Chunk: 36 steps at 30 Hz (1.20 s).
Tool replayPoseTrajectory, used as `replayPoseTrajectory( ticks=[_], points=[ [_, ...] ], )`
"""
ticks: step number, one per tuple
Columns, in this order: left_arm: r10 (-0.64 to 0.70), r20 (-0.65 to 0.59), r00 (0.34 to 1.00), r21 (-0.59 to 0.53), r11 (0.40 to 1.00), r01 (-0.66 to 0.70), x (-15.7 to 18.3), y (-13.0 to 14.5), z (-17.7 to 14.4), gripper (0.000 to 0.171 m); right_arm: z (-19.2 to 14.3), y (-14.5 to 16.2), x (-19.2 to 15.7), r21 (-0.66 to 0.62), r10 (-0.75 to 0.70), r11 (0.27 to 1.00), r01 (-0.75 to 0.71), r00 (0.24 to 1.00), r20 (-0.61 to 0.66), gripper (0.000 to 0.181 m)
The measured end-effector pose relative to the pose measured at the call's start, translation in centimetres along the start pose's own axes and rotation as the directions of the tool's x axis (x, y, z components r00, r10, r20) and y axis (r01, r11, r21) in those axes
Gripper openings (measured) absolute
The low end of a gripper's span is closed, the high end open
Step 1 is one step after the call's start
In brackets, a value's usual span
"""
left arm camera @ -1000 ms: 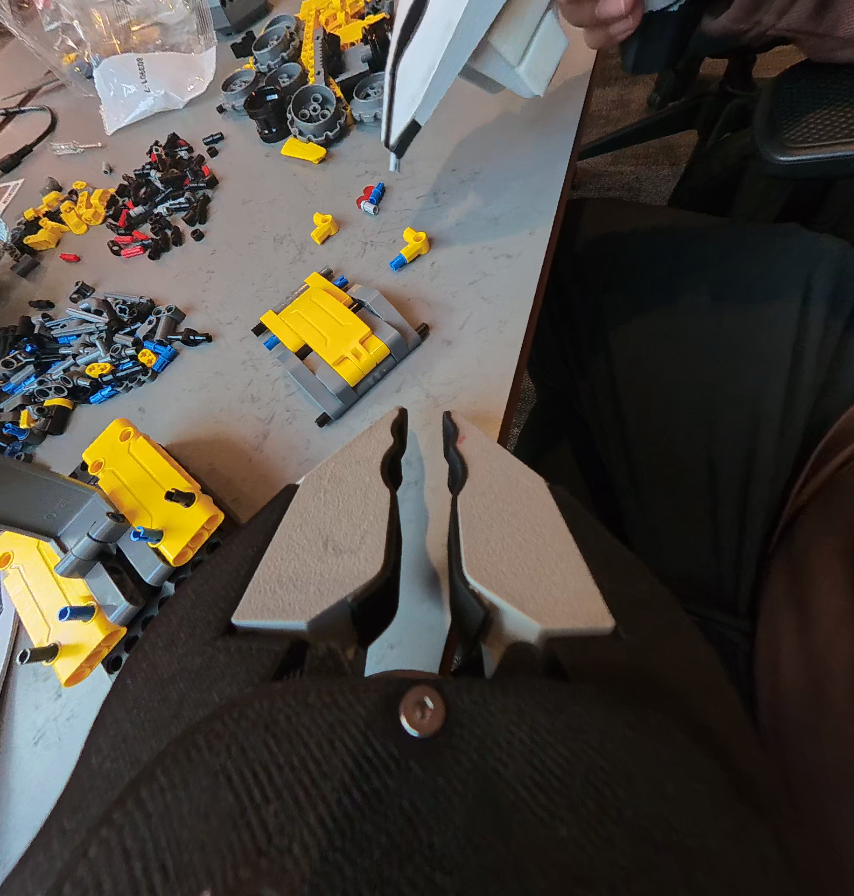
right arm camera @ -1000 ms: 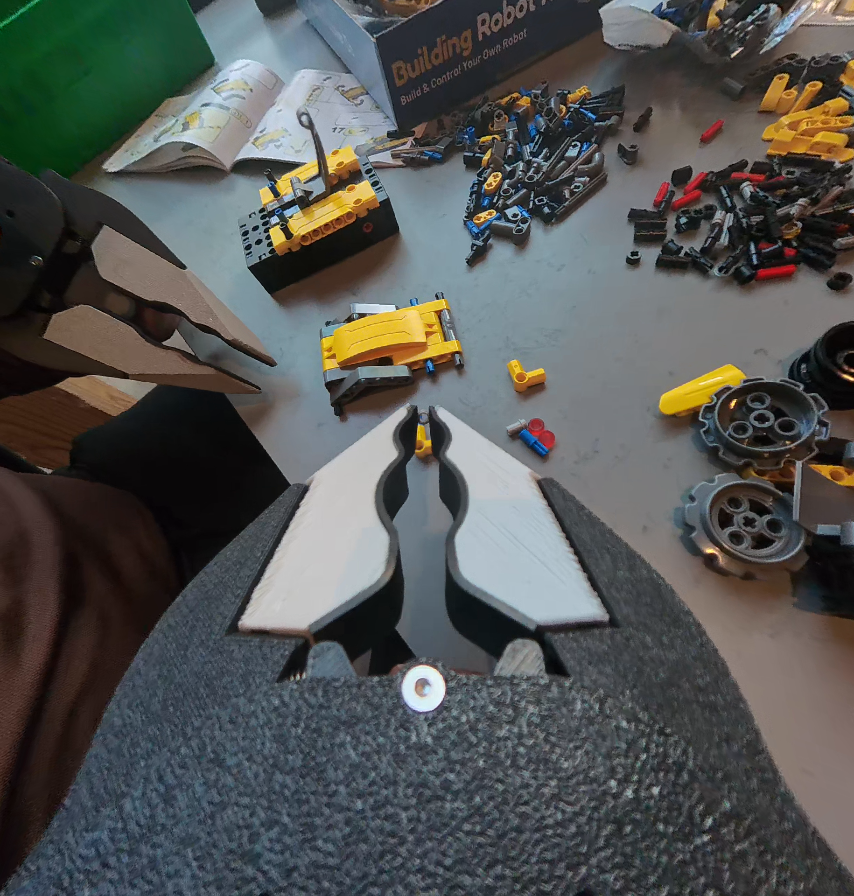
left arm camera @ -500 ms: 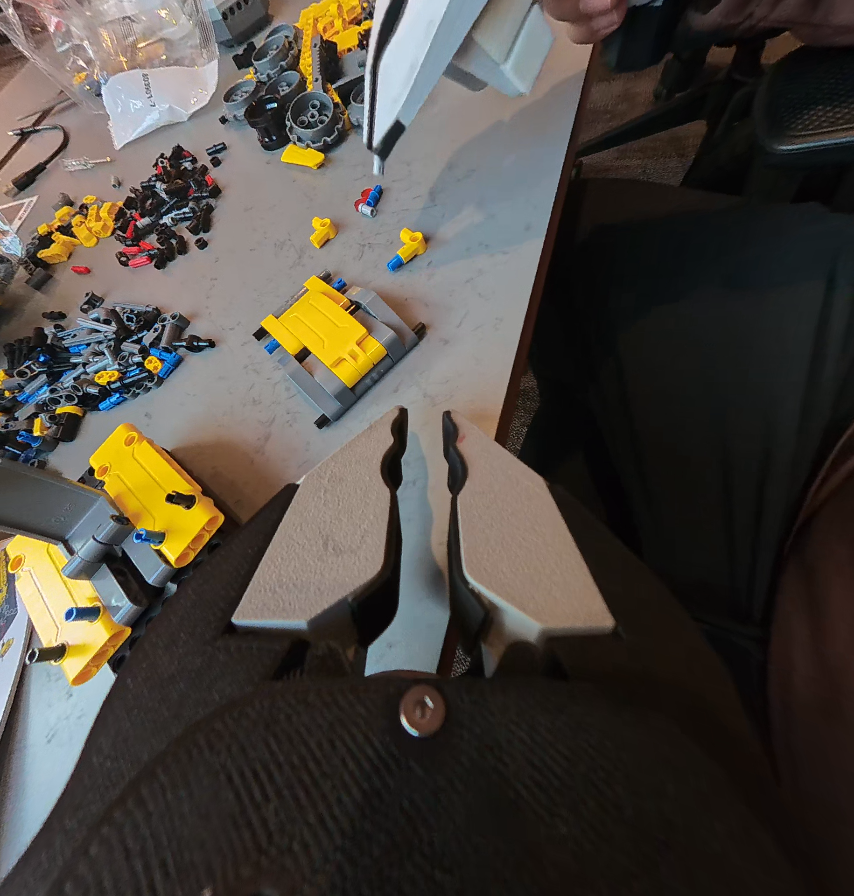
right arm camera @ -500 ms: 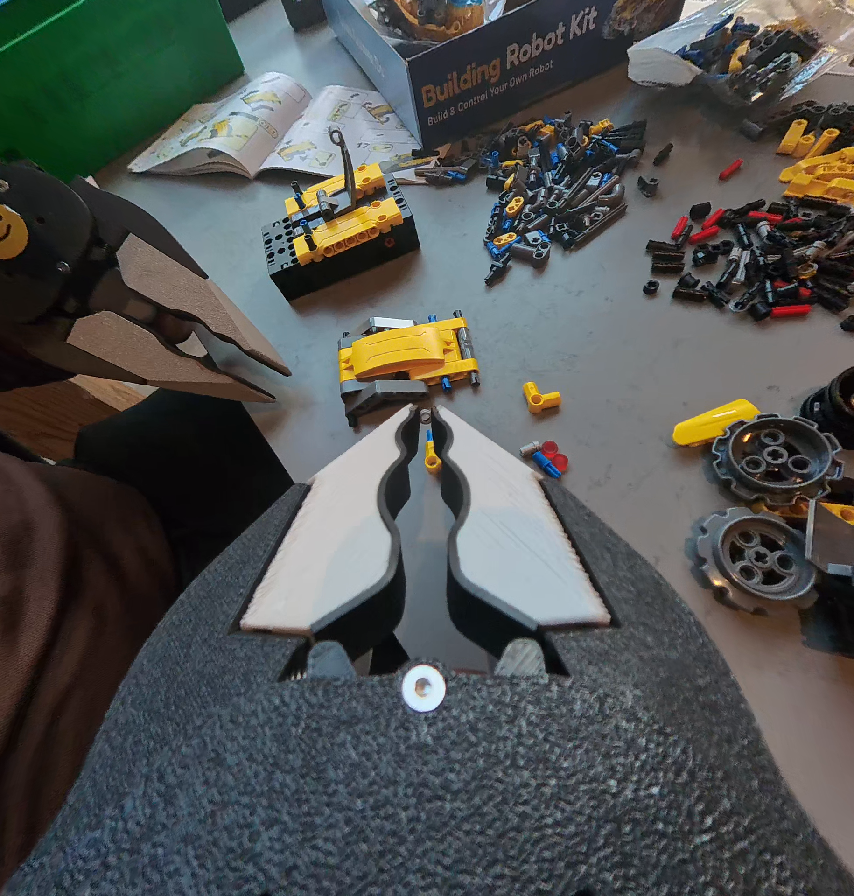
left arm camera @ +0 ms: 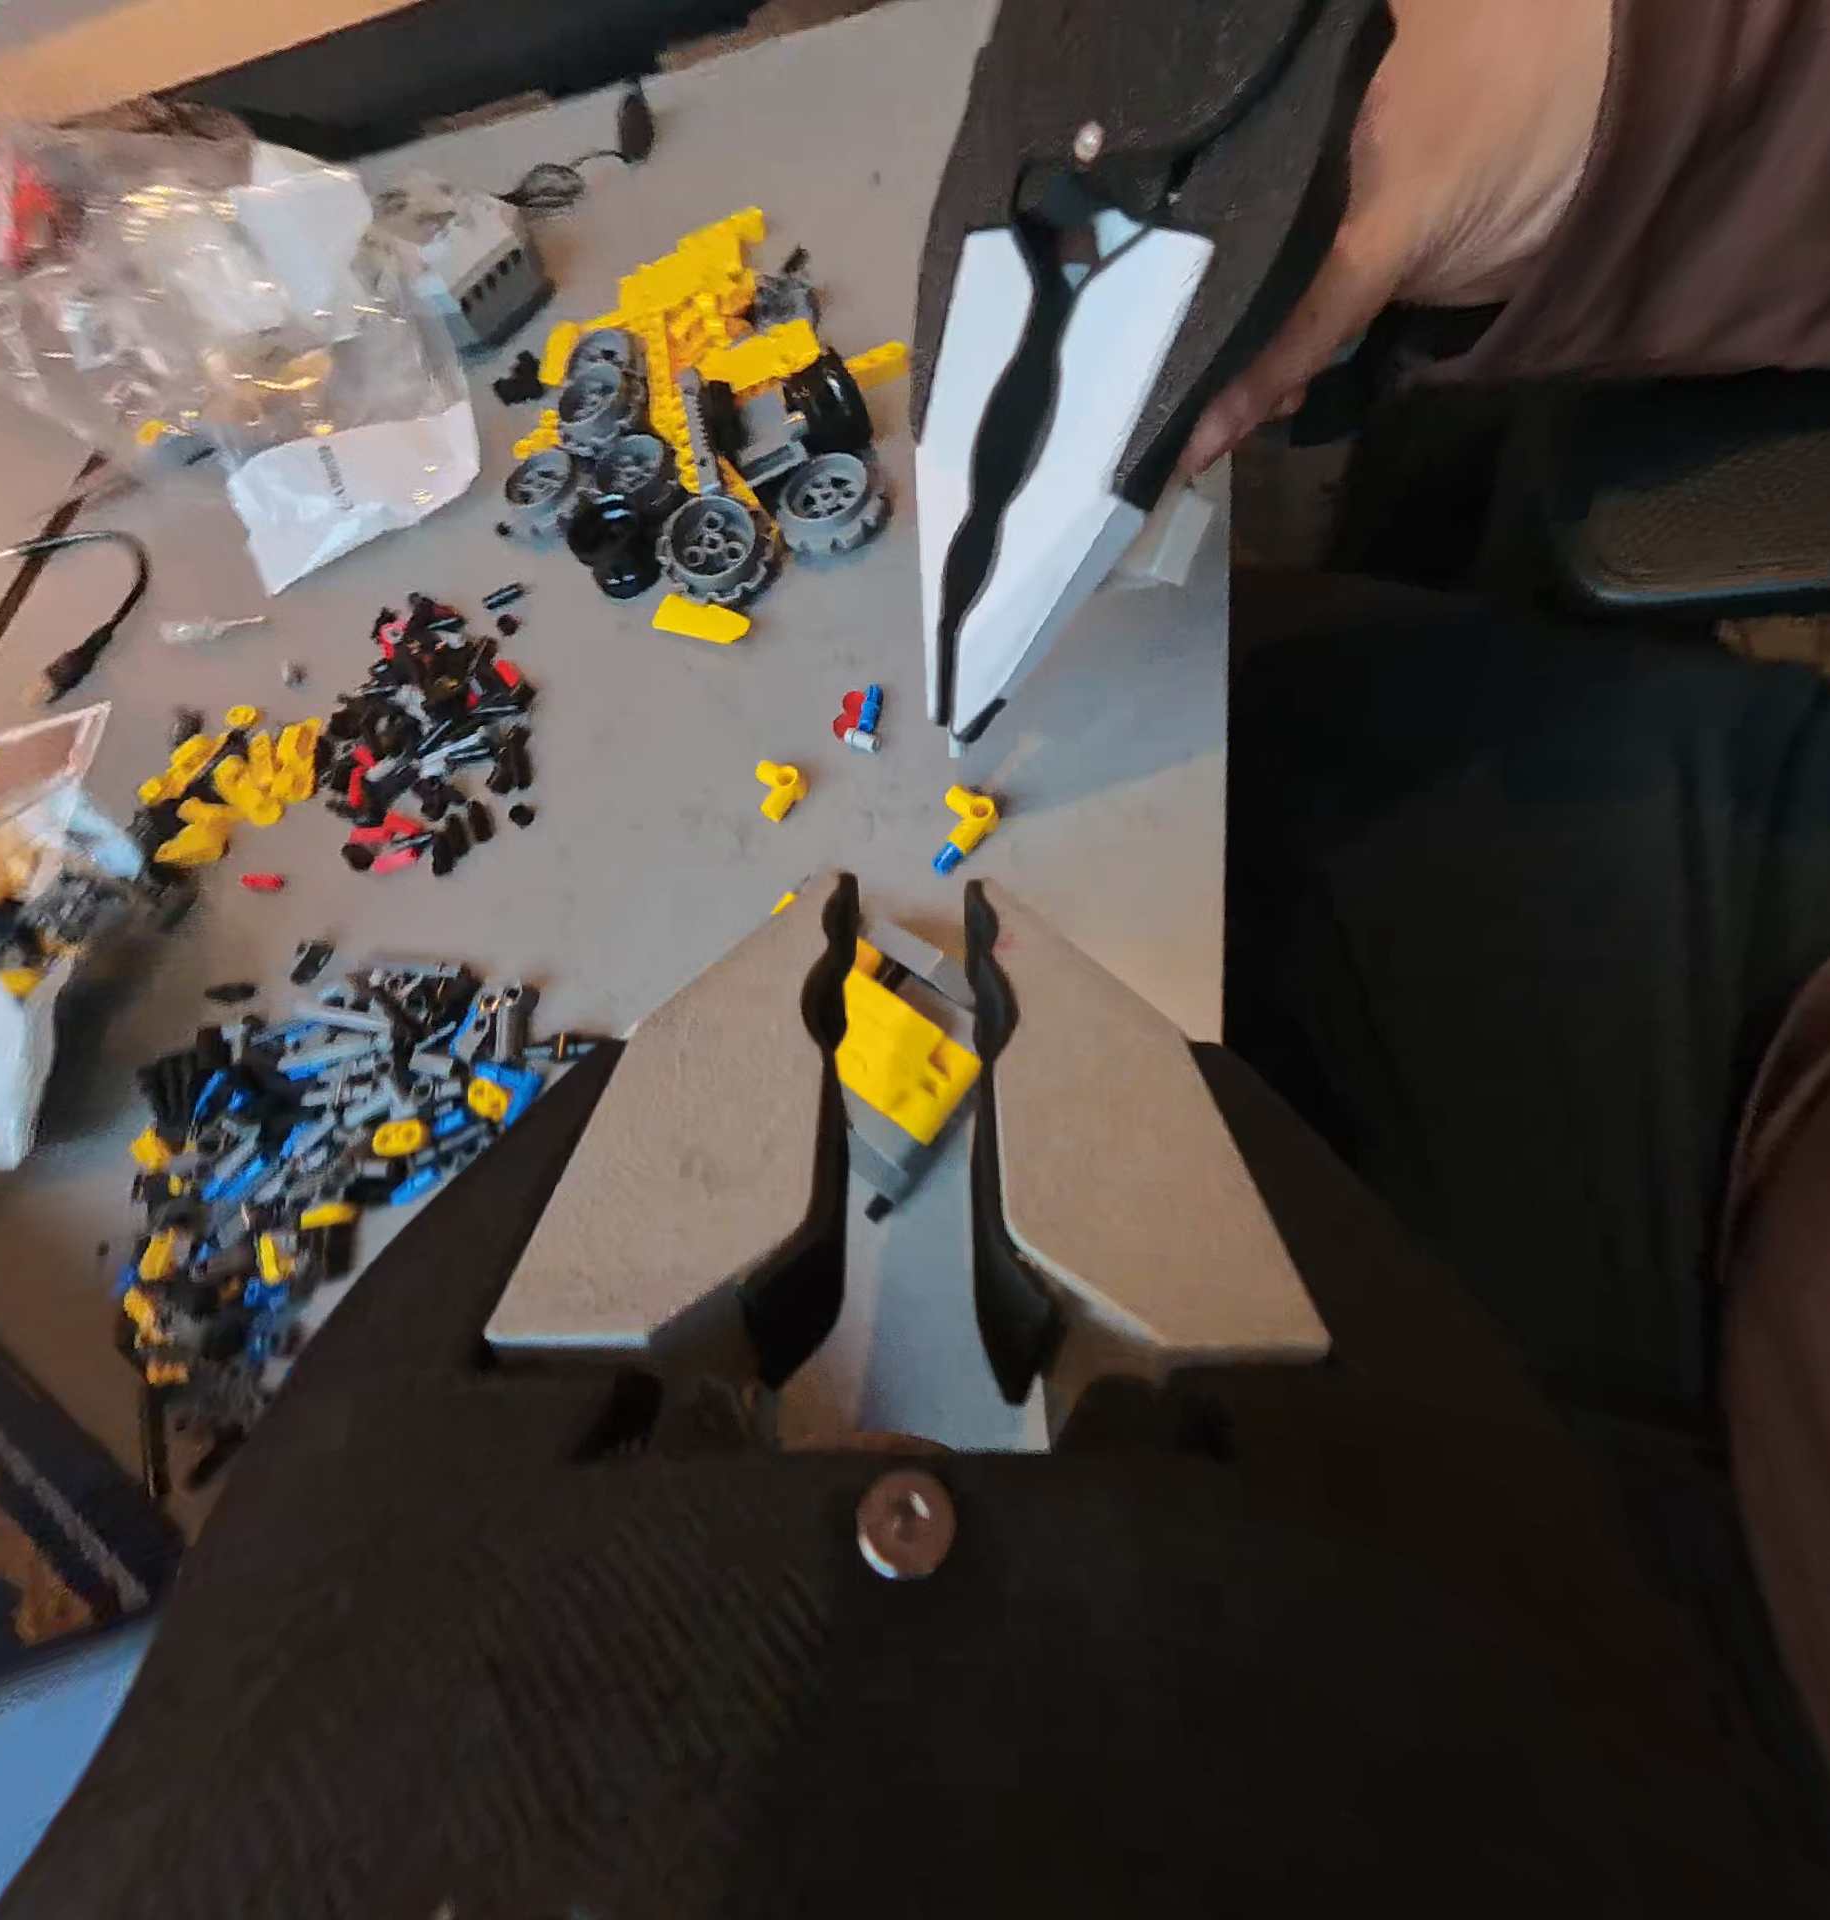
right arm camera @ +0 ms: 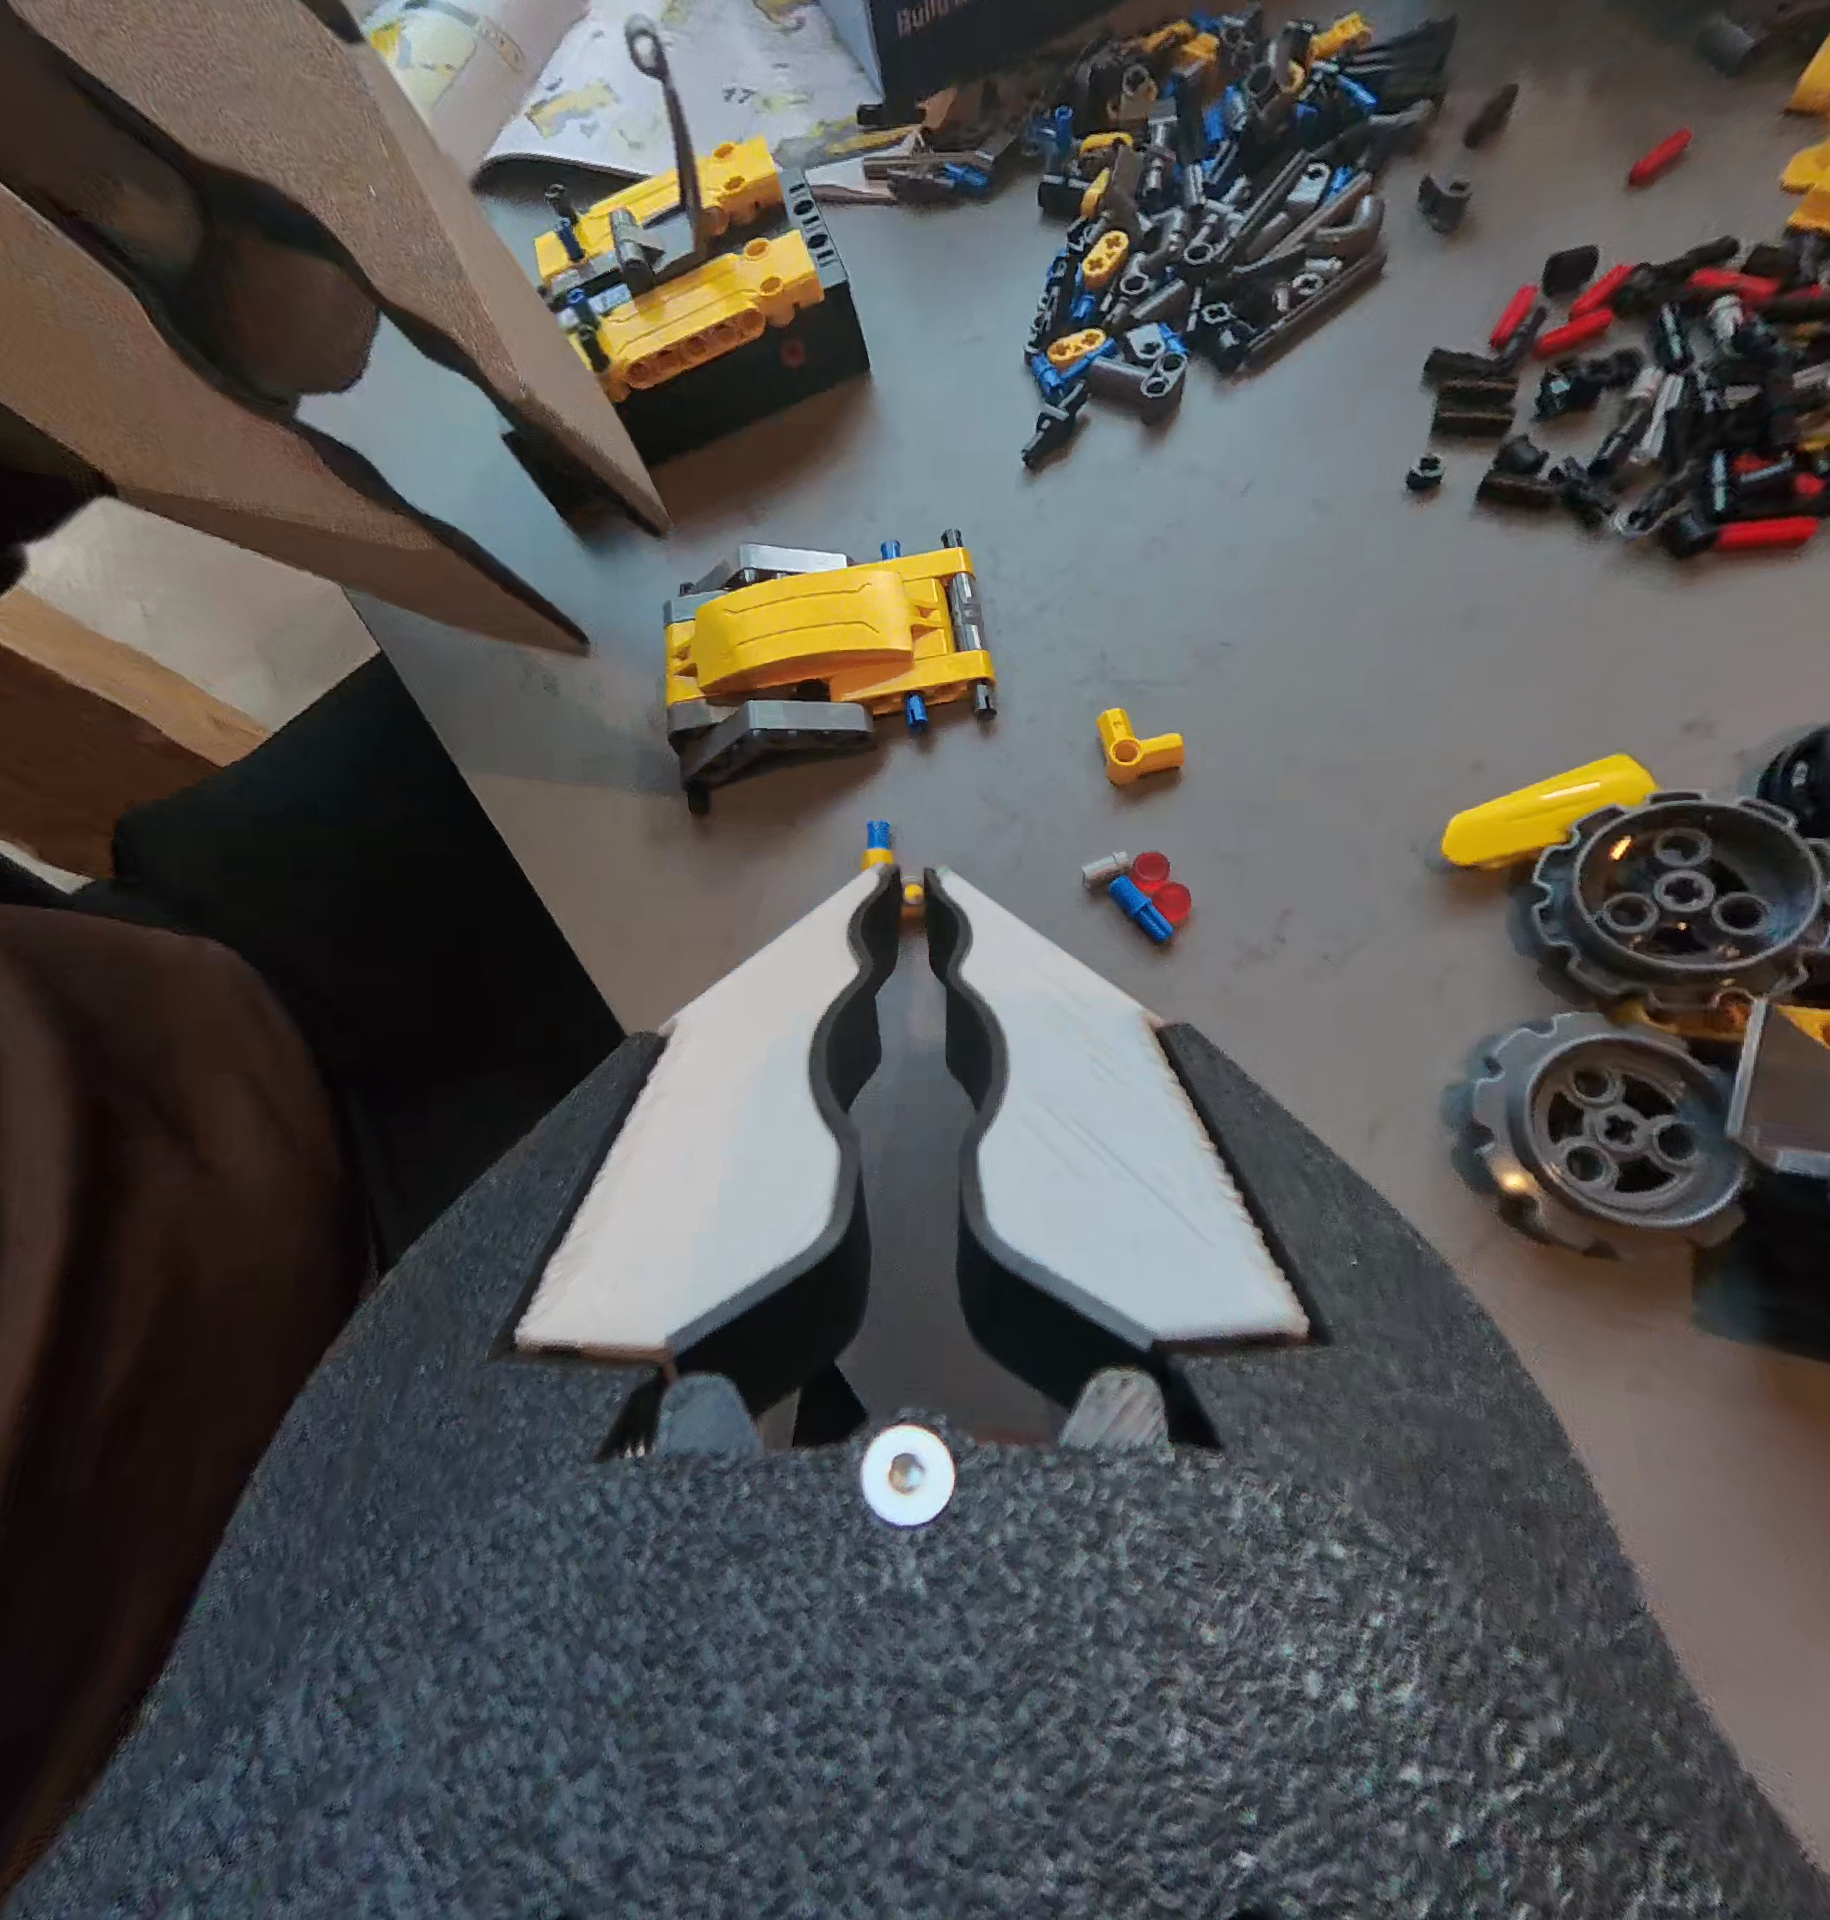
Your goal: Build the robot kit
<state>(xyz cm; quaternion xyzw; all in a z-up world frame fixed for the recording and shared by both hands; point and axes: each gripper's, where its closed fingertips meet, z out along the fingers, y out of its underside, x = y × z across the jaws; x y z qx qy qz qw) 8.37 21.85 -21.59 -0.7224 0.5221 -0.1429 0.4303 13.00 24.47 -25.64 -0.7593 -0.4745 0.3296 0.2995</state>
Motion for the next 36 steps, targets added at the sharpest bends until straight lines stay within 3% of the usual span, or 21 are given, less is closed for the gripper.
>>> replayPoseTrajectory(
  ticks=[4, 10, 22, 36],
  points=[
    [0.049, -0.162, 0.986, -0.197, 0.977, -0.081, 0.6, 1.2, 3.5, 0.019, -0.8, 0.2, 0.6, 0.035, 0.129, 0.991, -0.130, 0.991, 0.036, 0.003],
    [0.104, -0.275, 0.956, -0.329, 0.924, -0.195, 0.4, 2.0, 6.3, 0.020, -3.1, 0.2, 0.8, 0.108, 0.188, 0.975, -0.194, 0.980, 0.062, 0.003],
    [0.095, -0.384, 0.918, -0.381, 0.890, -0.252, 1.9, 2.7, 7.4, 0.003, -4.0, 0.9, -0.2, 0.133, 0.164, 0.976, -0.175, 0.982, 0.088, 0.004],
    [0.082, -0.356, 0.931, -0.285, 0.939, -0.192, 5.5, -1.0, 10.7, 0.003, -4.4, 4.3, 0.1, -0.001, 0.162, 0.987, -0.163, 0.985, -0.062, 0.003]
  ],
)
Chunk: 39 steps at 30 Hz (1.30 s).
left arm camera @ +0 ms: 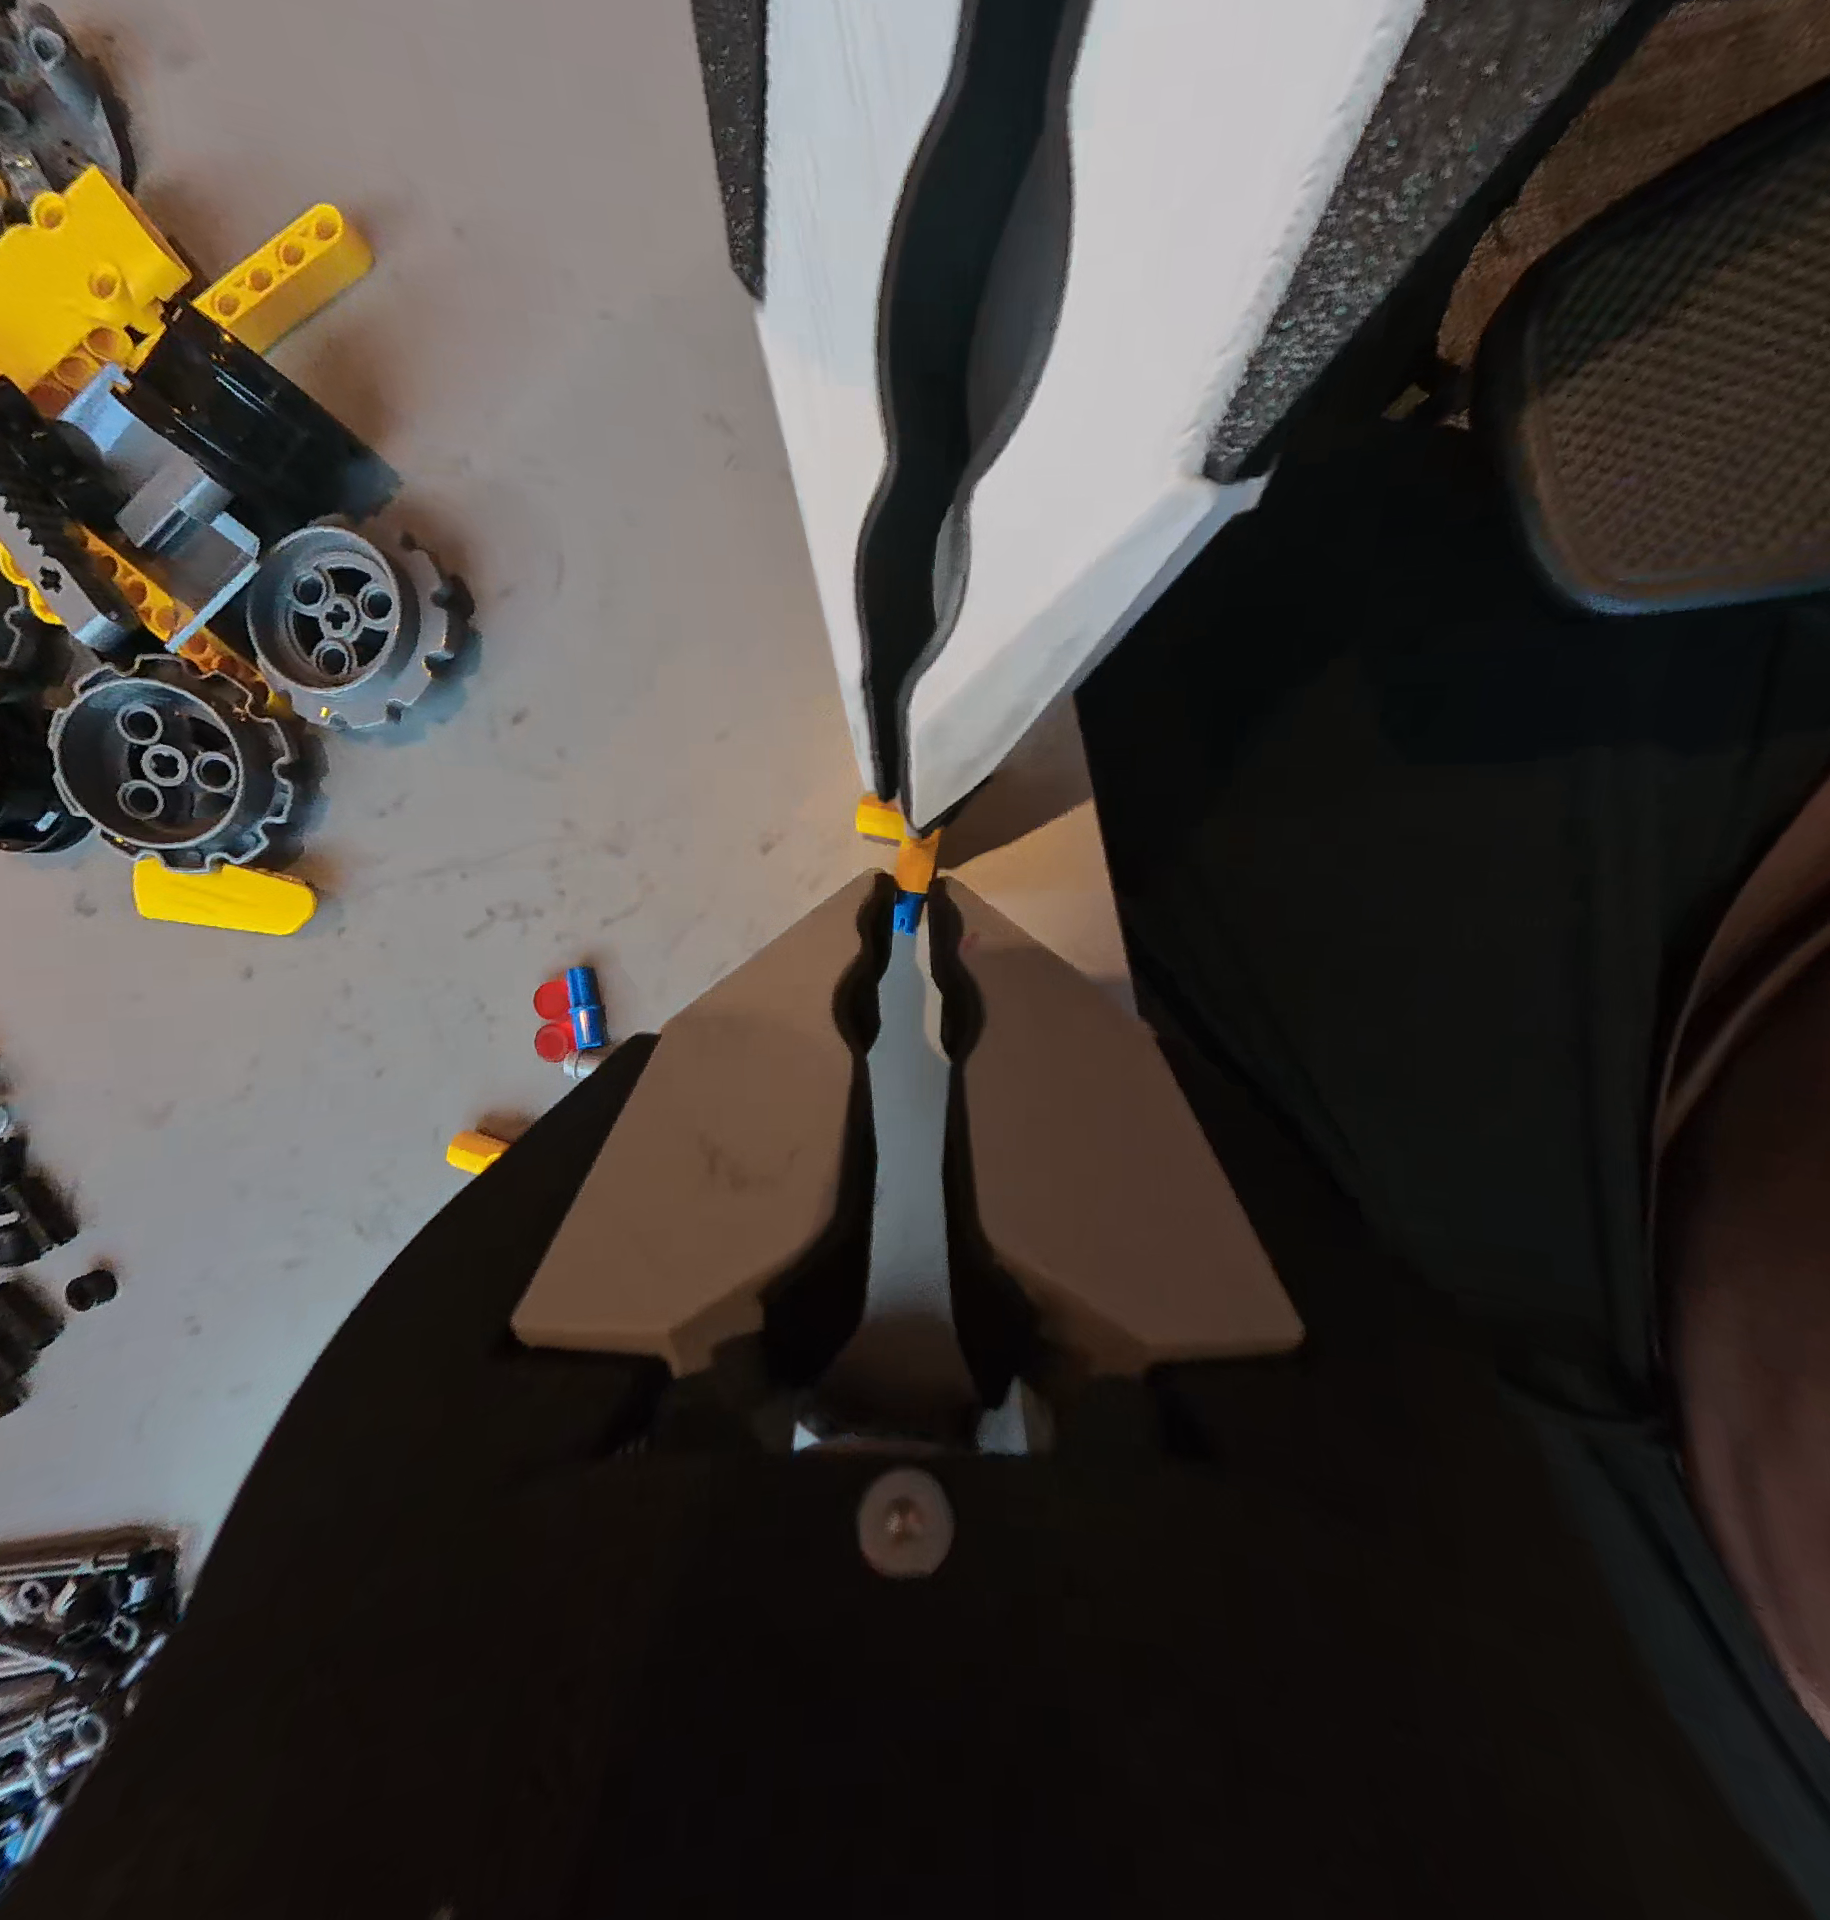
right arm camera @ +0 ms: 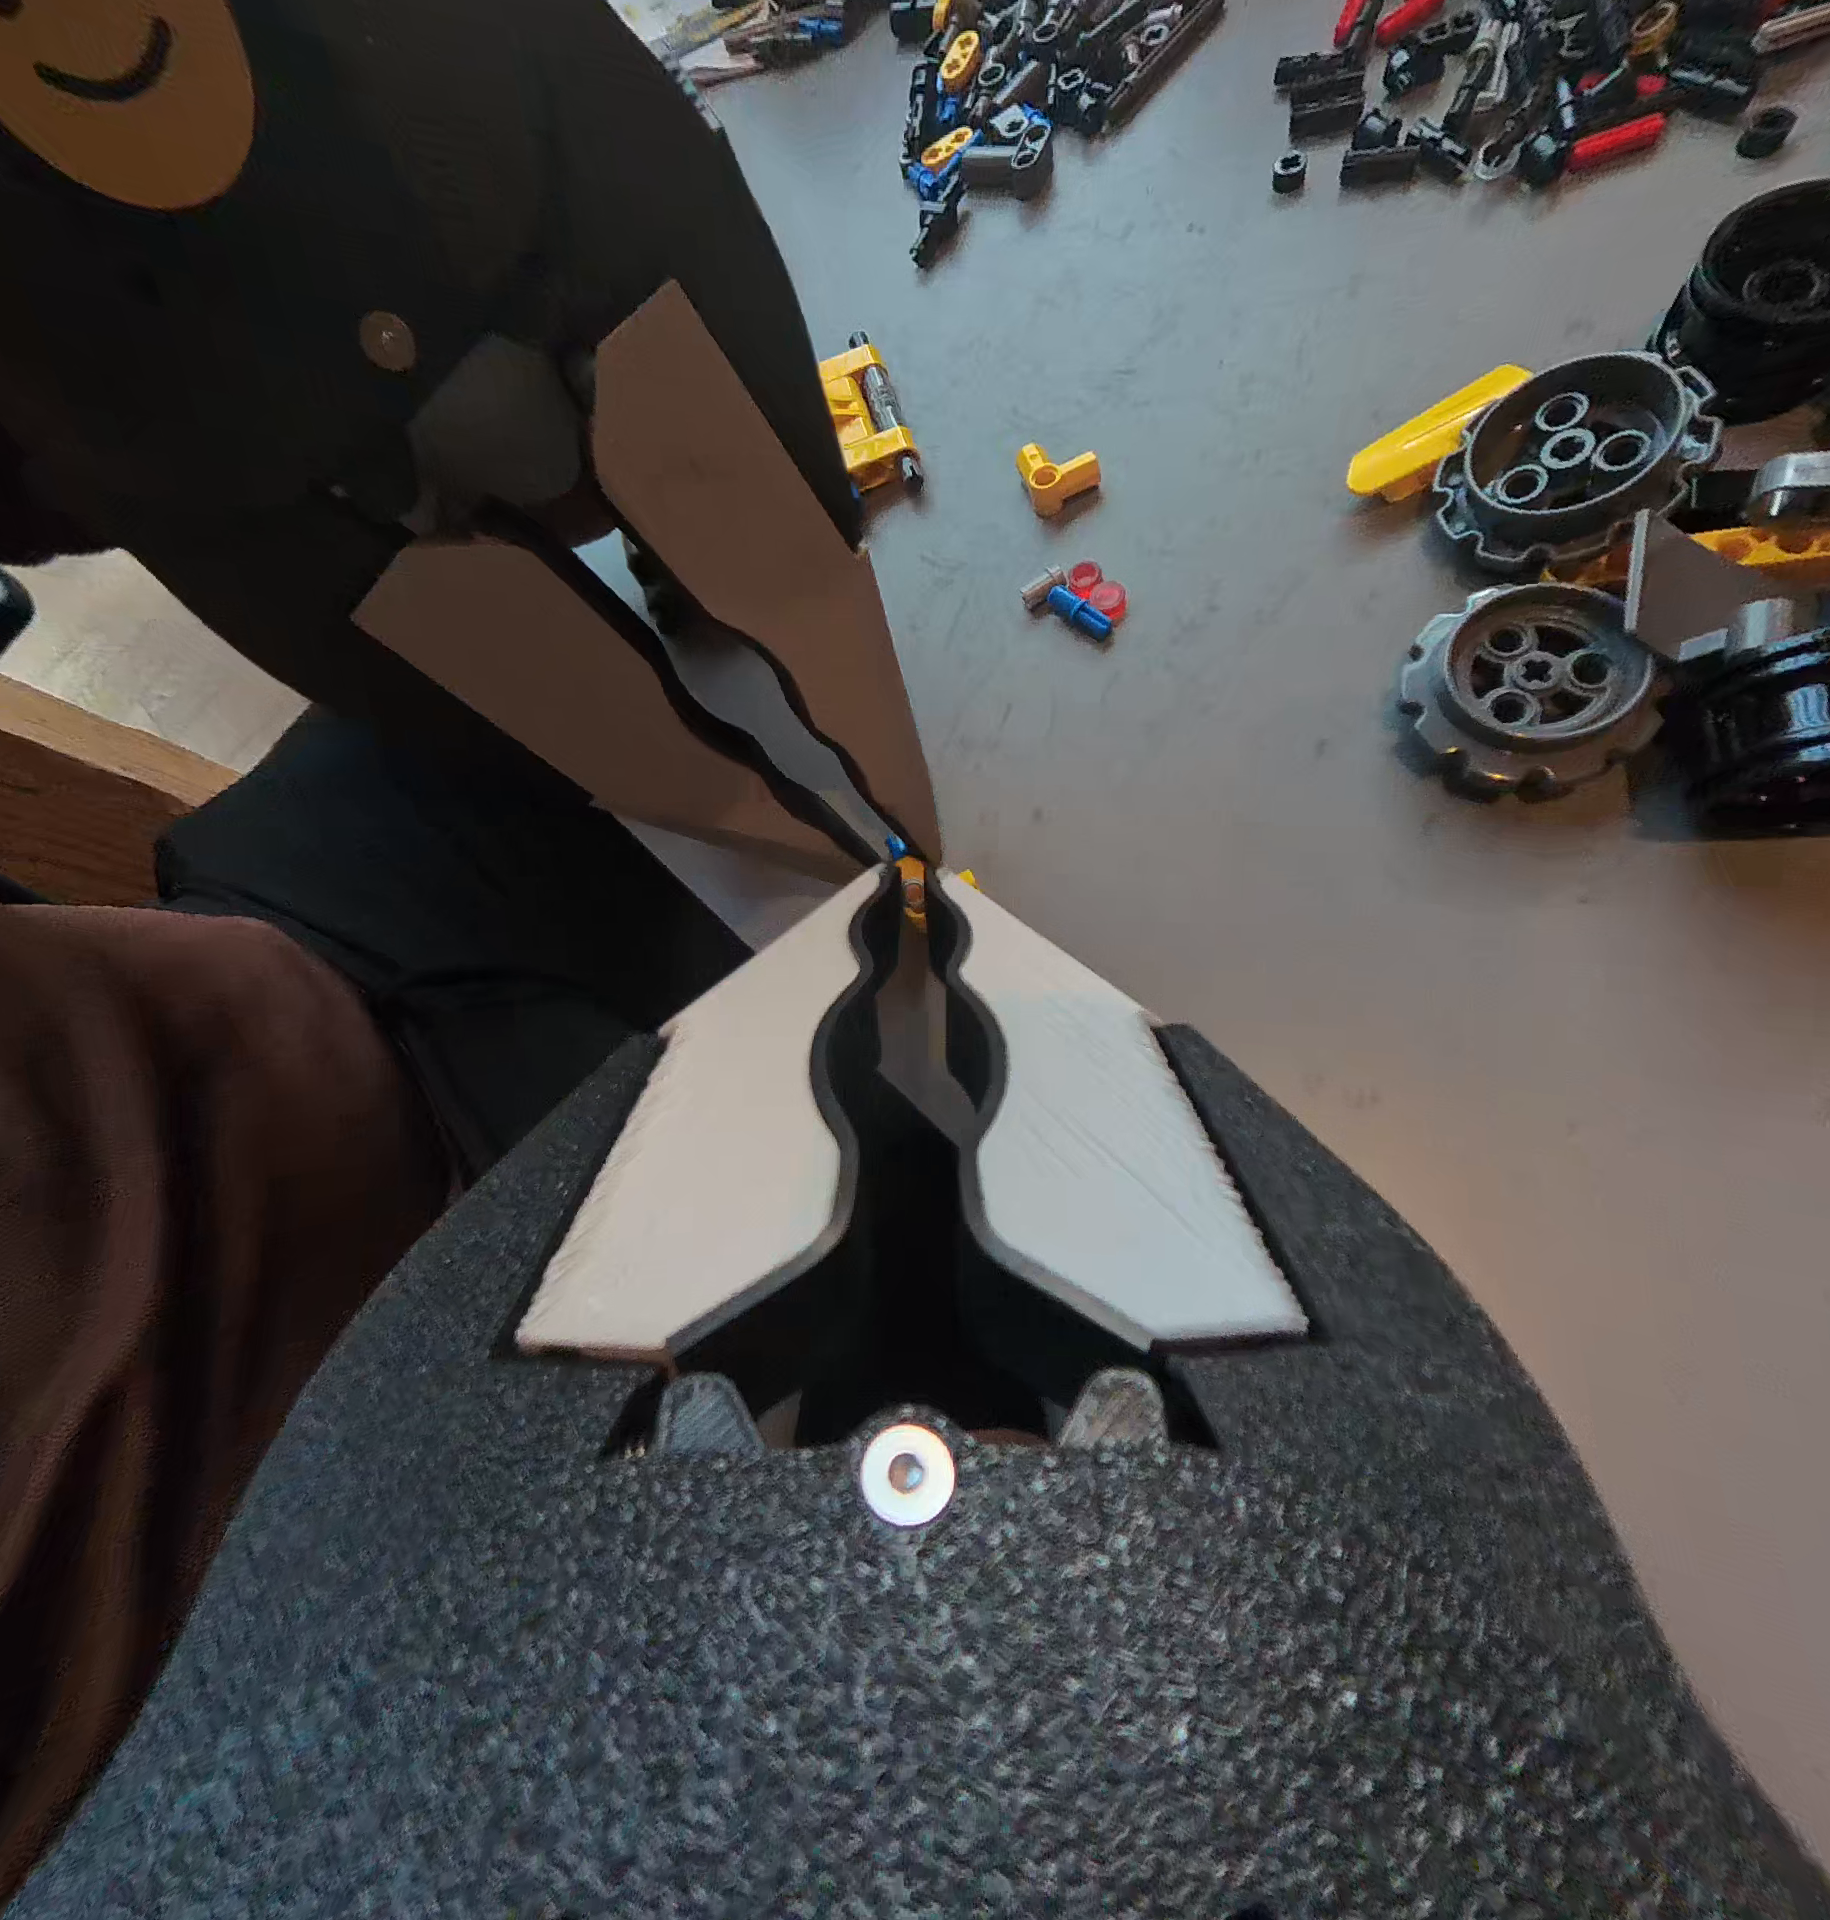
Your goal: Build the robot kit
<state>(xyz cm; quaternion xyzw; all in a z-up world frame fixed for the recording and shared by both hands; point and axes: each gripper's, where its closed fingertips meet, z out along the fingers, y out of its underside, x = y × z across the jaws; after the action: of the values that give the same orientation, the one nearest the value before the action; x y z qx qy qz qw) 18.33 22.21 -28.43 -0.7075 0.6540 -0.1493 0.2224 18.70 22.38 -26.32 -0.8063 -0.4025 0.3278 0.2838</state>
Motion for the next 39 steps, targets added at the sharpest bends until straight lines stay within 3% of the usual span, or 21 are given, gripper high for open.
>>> replayPoseTrajectory(
  ticks=[15, 30, 34, 39],
  points=[
    [-0.030, 0.011, 0.999, 0.060, 0.998, 0.029, -0.1, -0.2, 0.1, 0.003, 0.4, 0.4, 0.5, -0.167, -0.167, 0.975, 0.145, 0.979, -0.121, 0.003],
    [-0.036, 0.018, 0.999, 0.090, 0.995, 0.034, -0.4, -0.4, 0.2, 0.003, 0.3, 0.6, 0.9, -0.292, -0.256, 0.933, 0.210, 0.958, -0.132, 0.003],
    [-0.041, 0.024, 0.999, 0.097, 0.994, 0.039, -0.5, -0.4, 0.2, 0.003, 0.4, 0.5, 1.1, -0.312, -0.412, 0.884, 0.349, 0.896, -0.165, 0.003],
    [-0.048, 0.023, 0.999, 0.106, 0.993, 0.045, -0.6, -0.4, 0.2, 0.003, 0.5, 0.5, 1.2, -0.353, -0.613, 0.768, 0.535, 0.774, -0.160, 0.003]
  ],
)
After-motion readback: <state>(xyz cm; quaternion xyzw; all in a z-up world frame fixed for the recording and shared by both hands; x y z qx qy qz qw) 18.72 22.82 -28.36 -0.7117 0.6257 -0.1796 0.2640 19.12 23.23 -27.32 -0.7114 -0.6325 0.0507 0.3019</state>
